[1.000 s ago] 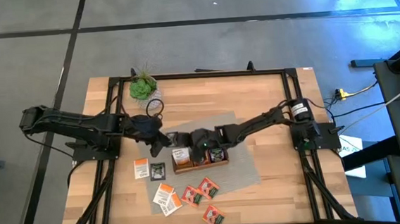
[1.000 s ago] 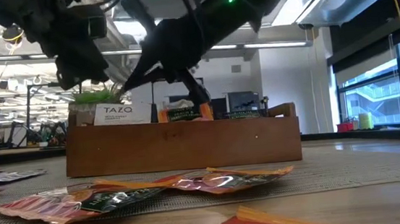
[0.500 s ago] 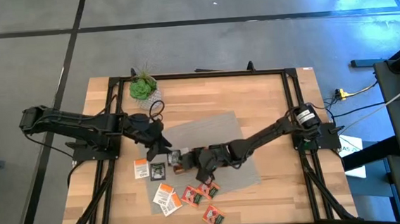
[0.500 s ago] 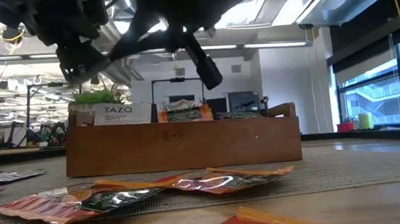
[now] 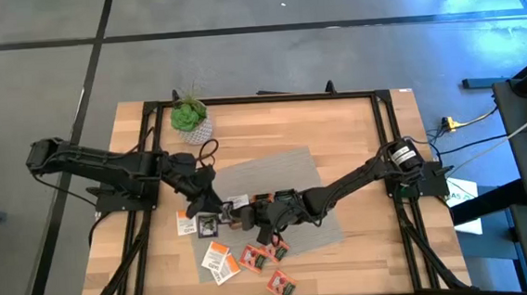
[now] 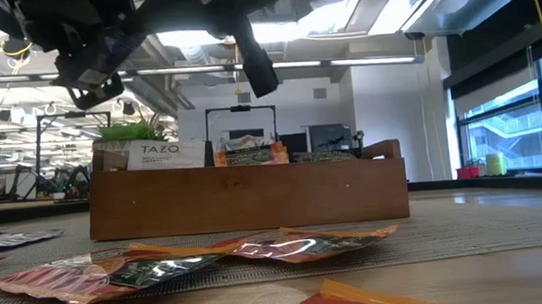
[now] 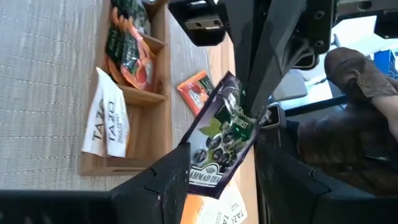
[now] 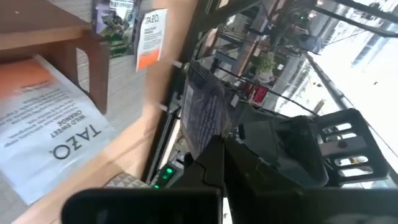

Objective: Pick & Place Tea
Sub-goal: Put the purple tea bag into the right section of the wooden organizer

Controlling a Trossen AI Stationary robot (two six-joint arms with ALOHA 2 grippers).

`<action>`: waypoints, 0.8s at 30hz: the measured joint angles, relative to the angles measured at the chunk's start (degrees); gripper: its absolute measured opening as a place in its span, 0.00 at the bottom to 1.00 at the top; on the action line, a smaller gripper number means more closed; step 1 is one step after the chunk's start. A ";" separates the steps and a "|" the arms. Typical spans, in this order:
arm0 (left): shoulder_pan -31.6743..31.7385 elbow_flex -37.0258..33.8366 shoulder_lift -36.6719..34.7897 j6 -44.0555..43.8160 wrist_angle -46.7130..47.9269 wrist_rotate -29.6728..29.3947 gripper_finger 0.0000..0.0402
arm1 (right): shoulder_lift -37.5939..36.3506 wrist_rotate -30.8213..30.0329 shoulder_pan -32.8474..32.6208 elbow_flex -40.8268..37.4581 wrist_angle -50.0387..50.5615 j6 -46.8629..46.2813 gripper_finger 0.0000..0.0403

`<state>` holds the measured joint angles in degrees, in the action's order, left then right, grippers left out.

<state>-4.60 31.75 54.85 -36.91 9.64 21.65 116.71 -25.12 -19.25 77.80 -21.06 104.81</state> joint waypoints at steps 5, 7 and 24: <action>-0.29 0.02 0.00 -0.03 -0.01 -0.02 0.43 | 0.00 0.43 -0.31 0.00 0.80 0.45 0.01; -0.28 0.01 0.00 0.00 -0.03 -0.02 0.44 | 0.00 1.27 -0.50 0.00 1.89 0.47 0.01; -2.05 0.02 0.00 0.13 0.48 0.00 0.43 | 0.01 2.36 0.42 0.00 2.03 -1.09 0.01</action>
<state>-6.65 31.77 54.85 -36.77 10.12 21.65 116.71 -22.77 -18.82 77.80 -19.03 103.71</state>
